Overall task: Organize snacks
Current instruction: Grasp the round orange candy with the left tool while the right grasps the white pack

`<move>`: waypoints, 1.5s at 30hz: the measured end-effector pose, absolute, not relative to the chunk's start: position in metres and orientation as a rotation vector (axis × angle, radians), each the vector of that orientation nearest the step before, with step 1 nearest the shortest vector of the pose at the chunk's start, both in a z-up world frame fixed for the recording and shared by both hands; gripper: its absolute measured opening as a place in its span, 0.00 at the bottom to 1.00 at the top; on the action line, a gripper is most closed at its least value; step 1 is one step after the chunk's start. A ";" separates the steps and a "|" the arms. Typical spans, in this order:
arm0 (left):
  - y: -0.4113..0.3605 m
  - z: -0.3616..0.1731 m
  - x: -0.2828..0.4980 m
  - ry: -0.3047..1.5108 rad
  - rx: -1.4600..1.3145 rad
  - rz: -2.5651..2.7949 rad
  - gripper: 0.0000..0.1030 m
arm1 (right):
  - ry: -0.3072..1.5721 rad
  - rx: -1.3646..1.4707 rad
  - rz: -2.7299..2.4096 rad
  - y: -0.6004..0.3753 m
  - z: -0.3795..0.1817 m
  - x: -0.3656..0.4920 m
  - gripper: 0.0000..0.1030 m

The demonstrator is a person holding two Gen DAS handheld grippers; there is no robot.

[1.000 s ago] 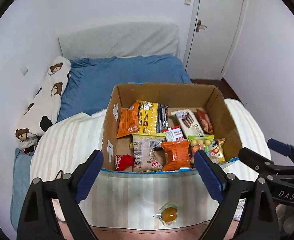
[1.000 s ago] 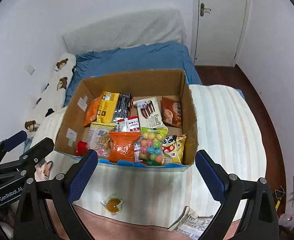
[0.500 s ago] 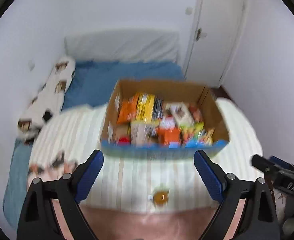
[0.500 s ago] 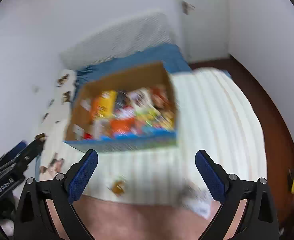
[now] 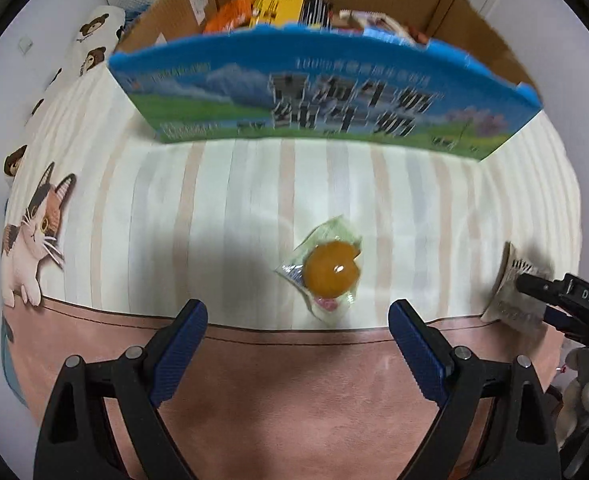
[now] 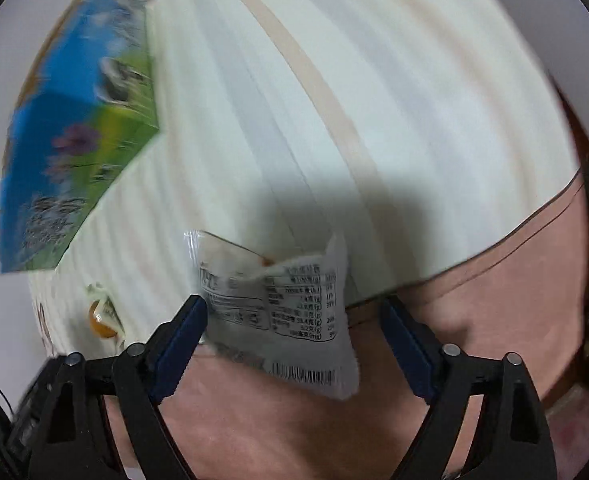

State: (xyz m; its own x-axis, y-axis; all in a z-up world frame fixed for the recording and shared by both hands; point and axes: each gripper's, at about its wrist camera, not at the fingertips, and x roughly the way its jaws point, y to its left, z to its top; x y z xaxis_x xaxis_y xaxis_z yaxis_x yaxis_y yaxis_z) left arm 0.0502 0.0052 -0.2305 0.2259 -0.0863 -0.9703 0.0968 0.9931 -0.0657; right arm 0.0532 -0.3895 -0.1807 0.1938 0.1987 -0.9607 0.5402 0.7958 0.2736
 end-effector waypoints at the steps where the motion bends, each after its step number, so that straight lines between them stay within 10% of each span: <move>1: 0.006 -0.232 0.050 1.342 0.009 -0.124 0.90 | 1.394 0.648 -0.244 -0.383 -0.182 0.053 0.83; 18: 0.016 -0.244 0.060 1.377 0.000 -0.121 0.90 | 1.572 0.035 -0.074 -0.294 -0.199 0.094 0.84; 23: -0.014 -0.250 0.079 1.393 0.061 -0.204 0.89 | 1.529 0.031 -0.141 -0.294 -0.210 0.093 0.59; 28: -0.044 -0.280 0.096 1.485 0.115 -0.261 0.38 | 1.522 0.061 -0.114 -0.314 -0.202 0.086 0.53; 45: 0.054 -0.319 -0.030 1.579 0.094 -0.093 0.41 | 1.629 0.062 0.054 -0.261 -0.224 0.026 0.54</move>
State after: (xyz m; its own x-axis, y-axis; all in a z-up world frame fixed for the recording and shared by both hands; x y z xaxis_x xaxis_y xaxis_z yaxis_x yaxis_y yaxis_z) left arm -0.0297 0.0540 -0.3186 -0.0106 0.0008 -0.9999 0.1185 0.9930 -0.0004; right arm 0.0260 -0.2611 -0.2241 -0.0583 0.0731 -0.9956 0.0075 0.9973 0.0728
